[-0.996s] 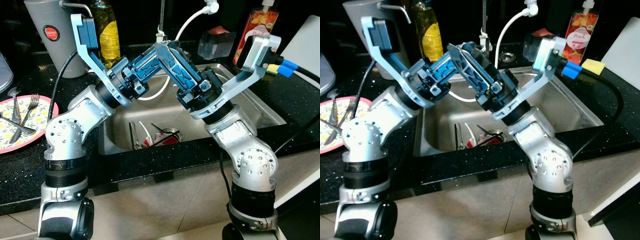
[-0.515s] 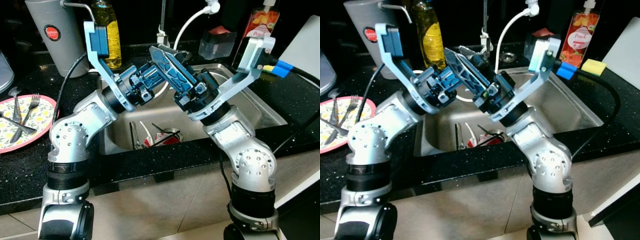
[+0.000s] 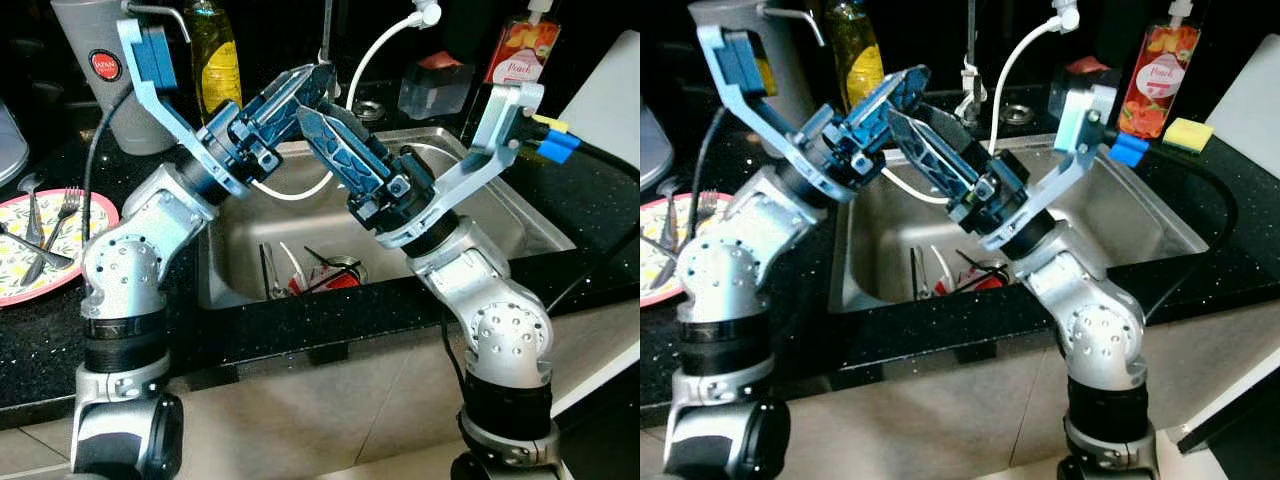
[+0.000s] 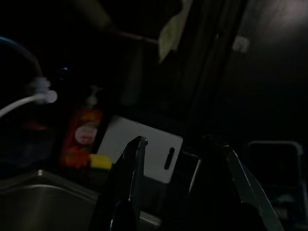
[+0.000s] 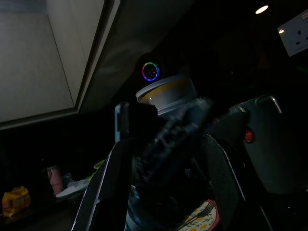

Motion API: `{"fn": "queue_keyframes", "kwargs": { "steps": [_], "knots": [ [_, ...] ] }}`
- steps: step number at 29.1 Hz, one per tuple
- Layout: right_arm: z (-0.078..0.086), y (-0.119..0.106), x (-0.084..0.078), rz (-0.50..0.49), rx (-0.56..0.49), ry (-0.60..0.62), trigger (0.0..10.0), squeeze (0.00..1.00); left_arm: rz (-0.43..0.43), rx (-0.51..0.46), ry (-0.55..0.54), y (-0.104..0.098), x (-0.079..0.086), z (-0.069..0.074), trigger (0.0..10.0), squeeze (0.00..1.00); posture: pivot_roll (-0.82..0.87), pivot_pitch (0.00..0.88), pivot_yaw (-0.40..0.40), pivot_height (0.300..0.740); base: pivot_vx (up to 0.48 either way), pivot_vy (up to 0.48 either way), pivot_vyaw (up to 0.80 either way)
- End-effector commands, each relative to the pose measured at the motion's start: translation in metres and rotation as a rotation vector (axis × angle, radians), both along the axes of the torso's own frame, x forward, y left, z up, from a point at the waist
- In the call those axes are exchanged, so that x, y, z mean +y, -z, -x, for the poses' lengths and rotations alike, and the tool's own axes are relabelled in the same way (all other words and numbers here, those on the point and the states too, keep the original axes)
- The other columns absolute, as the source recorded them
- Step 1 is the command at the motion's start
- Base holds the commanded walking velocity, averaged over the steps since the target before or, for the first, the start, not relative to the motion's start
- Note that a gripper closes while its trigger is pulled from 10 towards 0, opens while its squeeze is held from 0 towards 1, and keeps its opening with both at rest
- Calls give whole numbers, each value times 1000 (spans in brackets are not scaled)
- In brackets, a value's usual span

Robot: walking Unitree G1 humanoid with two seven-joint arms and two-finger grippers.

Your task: Kitchen organization

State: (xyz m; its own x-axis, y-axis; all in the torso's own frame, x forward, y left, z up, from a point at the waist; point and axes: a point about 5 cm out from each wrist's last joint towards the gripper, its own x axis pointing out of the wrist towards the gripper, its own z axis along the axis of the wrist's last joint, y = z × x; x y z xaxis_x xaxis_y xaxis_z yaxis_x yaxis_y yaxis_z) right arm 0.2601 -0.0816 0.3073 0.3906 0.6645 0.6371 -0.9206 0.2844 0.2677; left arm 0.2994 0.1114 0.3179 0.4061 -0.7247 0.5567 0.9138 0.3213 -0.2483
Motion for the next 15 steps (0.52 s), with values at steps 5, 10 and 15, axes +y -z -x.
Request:
{"fn": "queue_keyframes", "kwargs": {
  "steps": [5,10,15],
  "knots": [
    [-4,0,-2,24,-1,53,10000,0,-34,-27,-39,1,4,1,10000,0,42,0,8,740,0,0,0],
    [-18,4,-3,96,31,177,10000,0,-40,-84,8,-1,2,11,10000,0,38,0,9,740,0,0,0],
    [-32,15,0,213,58,296,10000,0,-126,-142,44,3,-5,19,10000,0,39,0,9,740,0,0,0]
  ]
}}
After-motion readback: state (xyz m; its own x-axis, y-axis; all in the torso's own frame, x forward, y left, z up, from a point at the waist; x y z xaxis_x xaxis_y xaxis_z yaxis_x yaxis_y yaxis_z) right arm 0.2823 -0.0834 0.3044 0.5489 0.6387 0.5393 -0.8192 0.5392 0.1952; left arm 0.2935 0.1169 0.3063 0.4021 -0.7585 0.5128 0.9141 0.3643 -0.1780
